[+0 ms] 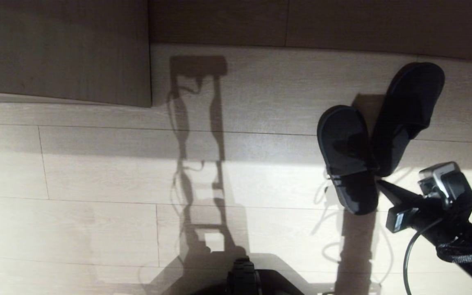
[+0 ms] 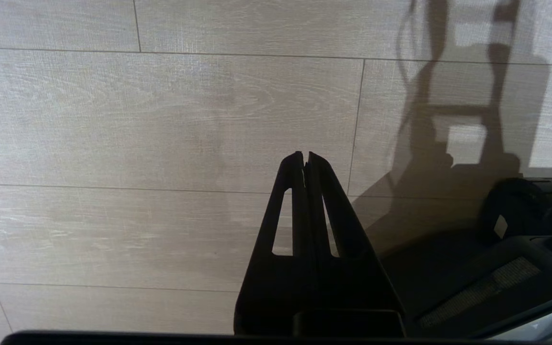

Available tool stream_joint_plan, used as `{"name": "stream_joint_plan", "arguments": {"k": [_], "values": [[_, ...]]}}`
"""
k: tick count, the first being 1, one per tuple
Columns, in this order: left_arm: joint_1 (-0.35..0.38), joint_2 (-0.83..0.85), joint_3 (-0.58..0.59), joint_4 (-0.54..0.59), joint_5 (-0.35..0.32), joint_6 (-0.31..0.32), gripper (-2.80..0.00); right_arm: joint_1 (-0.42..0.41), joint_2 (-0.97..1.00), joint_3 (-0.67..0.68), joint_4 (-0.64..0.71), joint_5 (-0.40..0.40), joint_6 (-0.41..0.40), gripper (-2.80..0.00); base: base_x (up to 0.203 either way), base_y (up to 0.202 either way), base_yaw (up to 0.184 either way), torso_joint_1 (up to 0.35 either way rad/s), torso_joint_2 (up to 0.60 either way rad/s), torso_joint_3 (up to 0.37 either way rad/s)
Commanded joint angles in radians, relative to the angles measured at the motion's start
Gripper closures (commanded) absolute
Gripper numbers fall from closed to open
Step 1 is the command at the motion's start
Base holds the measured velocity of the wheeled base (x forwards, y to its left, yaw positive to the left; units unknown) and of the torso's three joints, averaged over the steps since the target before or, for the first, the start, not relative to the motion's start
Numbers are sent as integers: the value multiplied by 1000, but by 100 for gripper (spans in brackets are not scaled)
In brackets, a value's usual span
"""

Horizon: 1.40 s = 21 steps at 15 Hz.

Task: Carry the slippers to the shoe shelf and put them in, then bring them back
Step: Place the slippers on the floor

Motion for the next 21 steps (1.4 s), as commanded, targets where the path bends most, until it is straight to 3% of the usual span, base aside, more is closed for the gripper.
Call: {"name": "stream_joint_plan", "arguments": {"k": [1,3,8,11,21], "values": [[-1,-2,0,0,0,-1,0,43,50,43,-15,-2,-28,0,0,0,0,0,0,0],[-2,0,0,0,0,0,0,44,117,34,-48,-32,-75,0,0,0,0,0,0,0],[0,0,0,0,0,0,0,43,154,11,-50,-33,-81,0,0,0,0,0,0,0],[0,0,0,0,0,0,0,41,248,-187,-52,-34,-77,0,0,0,0,0,0,0],[-2,0,0,0,0,-2,0,41,338,-546,-62,-57,-45,0,0,0,0,0,0,0]]}}
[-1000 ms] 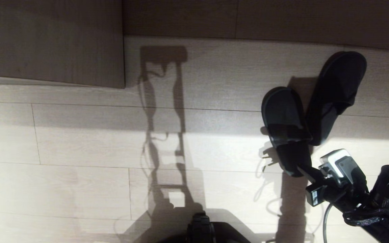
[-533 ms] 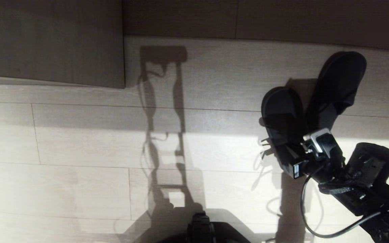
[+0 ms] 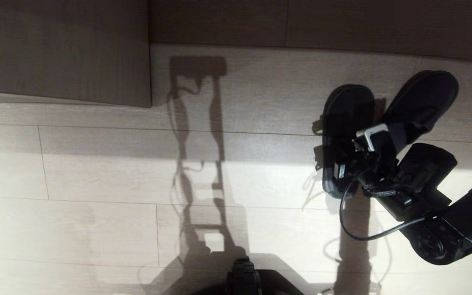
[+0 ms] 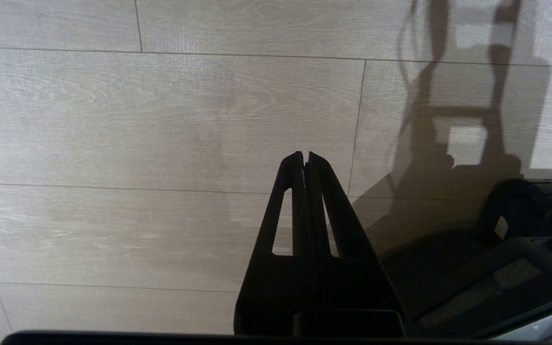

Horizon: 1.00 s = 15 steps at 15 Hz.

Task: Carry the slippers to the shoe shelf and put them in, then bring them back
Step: Place the slippers on the floor

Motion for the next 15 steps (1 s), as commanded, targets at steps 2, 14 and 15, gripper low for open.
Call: {"name": "stream_joint_plan", "arguments": {"k": [2,14,15], "values": [[1,0,0,0,0,-1,0,-12,-32,-34,-4,-3,-2,0,0,0,0,0,0,0],[1,0,0,0,0,1,0,-78,-111,70,-3,21,45,0,0,0,0,0,0,0],[1,0,0,0,0,-1,0,-77,-129,92,-2,36,48,0,0,0,0,0,0,0]]}}
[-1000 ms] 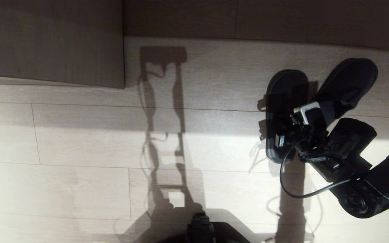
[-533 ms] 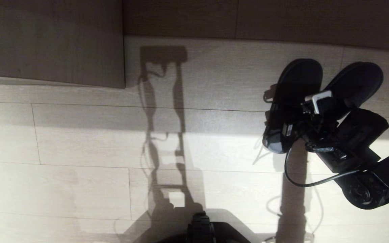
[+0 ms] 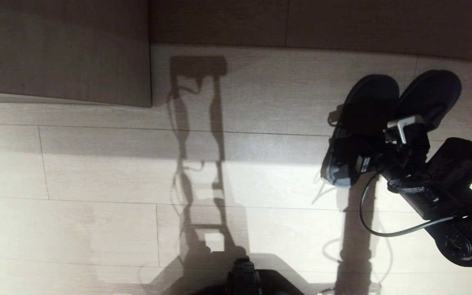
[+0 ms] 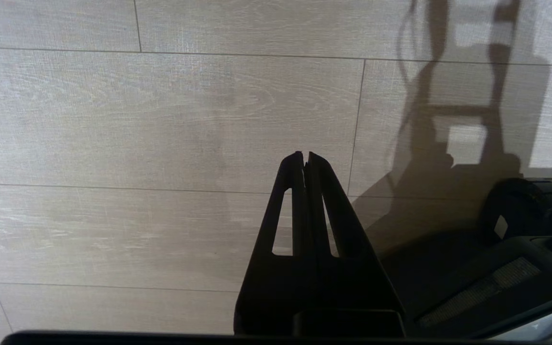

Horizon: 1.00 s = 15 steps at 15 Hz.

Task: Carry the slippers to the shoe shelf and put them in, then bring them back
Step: Place the slippers on the floor

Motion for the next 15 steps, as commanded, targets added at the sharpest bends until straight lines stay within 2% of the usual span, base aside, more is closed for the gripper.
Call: {"name": "stream_joint_plan", "arguments": {"k": [1,8,11,15], "values": [[0,0,0,0,0,1,0,2,-39,27,-8,9,0,0,0,0,0,0,0,0],[-2,0,0,0,0,1,0,20,-117,207,-13,14,4,0,0,0,0,0,0,0],[0,0,0,0,0,1,0,-91,-113,223,-13,7,-76,0,0,0,0,0,0,0],[0,0,0,0,0,1,0,-115,-78,212,-12,8,-81,0,0,0,0,0,0,0]]}}
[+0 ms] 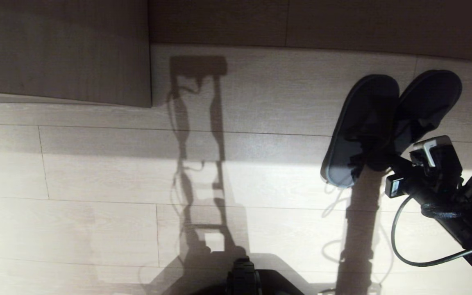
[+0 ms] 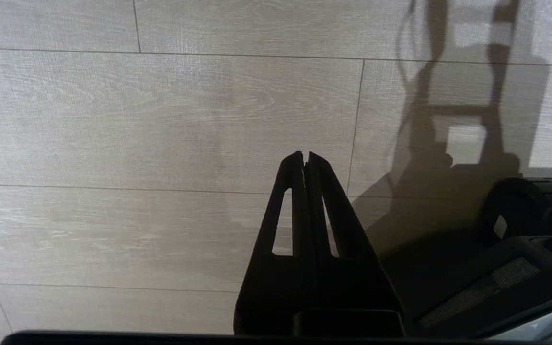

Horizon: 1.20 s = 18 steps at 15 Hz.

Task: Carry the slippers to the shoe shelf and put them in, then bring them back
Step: Place the slippers on the floor

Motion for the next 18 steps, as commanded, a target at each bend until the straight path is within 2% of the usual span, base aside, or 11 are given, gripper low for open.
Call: {"name": "stream_joint_plan", "arguments": {"k": [1,8,18], "values": [[0,0,0,1,0,0,0,-12,43,-18,-10,1,0,0,0,0,0,0,0,0],[0,0,0,1,0,0,0,-51,189,-215,-5,12,14,0,0,0,0,0,0,0],[0,0,0,1,0,0,0,-55,109,-38,-12,14,14,0,0,0,0,0,0,0]]}}
